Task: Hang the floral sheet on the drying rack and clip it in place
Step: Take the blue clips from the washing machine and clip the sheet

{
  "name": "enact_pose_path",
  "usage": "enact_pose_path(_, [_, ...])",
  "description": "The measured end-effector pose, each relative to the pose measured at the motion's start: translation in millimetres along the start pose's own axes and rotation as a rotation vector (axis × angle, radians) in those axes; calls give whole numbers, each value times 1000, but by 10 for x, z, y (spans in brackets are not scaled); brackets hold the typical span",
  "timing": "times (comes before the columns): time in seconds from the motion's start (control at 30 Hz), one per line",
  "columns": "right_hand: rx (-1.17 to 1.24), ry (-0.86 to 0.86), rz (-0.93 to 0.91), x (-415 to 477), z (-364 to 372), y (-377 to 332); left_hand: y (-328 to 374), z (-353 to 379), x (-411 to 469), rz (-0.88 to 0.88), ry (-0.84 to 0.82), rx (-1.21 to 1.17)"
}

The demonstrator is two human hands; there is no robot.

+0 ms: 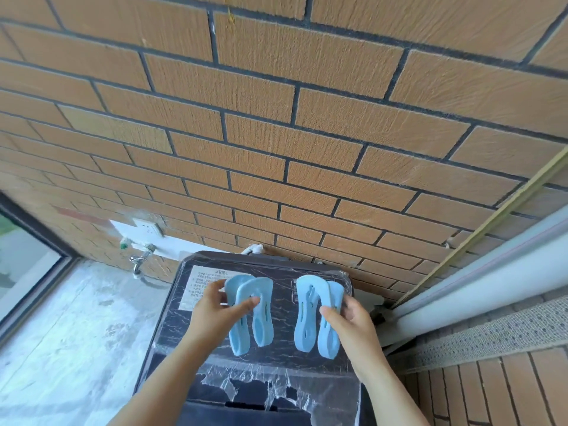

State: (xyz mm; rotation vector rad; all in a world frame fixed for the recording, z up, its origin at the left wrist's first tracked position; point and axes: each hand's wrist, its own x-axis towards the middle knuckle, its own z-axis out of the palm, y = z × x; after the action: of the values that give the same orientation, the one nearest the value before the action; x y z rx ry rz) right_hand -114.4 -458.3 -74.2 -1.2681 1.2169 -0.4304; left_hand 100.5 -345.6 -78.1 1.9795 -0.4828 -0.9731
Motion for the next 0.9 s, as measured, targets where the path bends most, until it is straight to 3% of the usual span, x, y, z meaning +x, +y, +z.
enact_pose_path(0.2, [-111,-89,-74,-122,-85,-143,-58,-41,-648,44,116,-108])
enact_pose_path(0.4, [-125,-405,-185,-344,-38,-370,-267,-60,-1449,15,375,-225])
enact_pose_path(0.63, [-209,-696,-332,-904,764,-559,-659,-612,-2384,-19,713,-325])
enact_pose_path(0.9, [-221,-966,-457,-2014,1862,-548,-1356,-1240,-3528,-33,988,-423])
